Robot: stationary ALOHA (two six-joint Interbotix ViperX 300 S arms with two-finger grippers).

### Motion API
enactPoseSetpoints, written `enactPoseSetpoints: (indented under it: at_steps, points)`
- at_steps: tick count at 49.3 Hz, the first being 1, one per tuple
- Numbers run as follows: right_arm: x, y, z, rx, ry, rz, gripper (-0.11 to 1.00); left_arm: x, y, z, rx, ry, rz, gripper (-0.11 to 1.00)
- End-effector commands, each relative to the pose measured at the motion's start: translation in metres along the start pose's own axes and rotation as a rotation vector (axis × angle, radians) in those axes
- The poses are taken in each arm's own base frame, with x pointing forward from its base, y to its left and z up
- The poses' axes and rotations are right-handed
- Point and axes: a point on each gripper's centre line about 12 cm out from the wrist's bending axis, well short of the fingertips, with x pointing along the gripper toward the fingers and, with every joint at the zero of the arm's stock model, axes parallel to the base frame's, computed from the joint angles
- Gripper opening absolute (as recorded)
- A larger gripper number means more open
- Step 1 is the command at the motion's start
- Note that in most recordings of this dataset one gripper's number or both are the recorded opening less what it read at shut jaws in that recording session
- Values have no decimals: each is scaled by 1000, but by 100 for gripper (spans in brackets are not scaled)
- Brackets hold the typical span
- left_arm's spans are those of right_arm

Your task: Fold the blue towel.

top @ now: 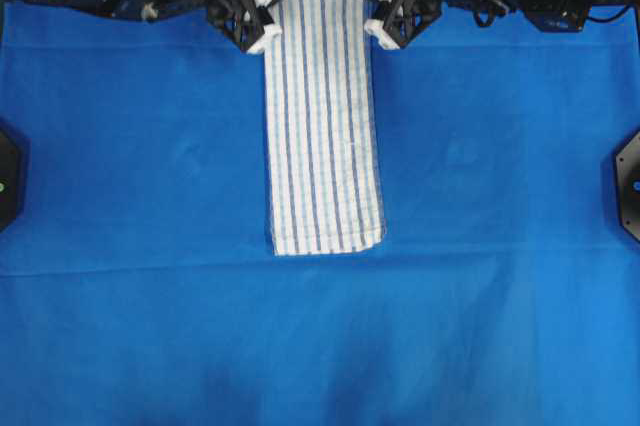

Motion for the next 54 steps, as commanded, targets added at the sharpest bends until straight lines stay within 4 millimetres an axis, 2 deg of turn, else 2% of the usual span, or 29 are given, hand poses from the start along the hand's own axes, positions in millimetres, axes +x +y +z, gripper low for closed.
enactPoseSetpoints:
  at_steps: [1, 11, 15, 20, 26, 39, 47, 54]
  points:
    - [-10, -2, 16, 5, -46, -6, 7, -7, 6, 23, -3, -59, 13, 5]
    - [-12, 0, 14, 8, -42, -2, 7, -12, 1, 21, -5, -39, 0, 5]
    - [-17, 6, 12, 5, -39, 9, 7, -18, -8, 22, -2, -26, -18, 5]
    - [-27, 23, 6, -13, -32, 40, 7, -31, -23, 19, 11, -9, -51, 5]
    - [-40, 48, -4, -37, -21, 89, 7, -48, -48, 13, 41, -2, -104, 5]
    - [-72, 104, -20, -89, -16, 212, 7, -75, -116, -6, 70, 29, -257, 5]
    - [-85, 134, -33, -117, 4, 278, 7, -90, -157, -17, 86, 50, -350, 5]
    - [-94, 157, -45, -122, 31, 329, 7, -101, -182, -26, 96, 68, -410, 5]
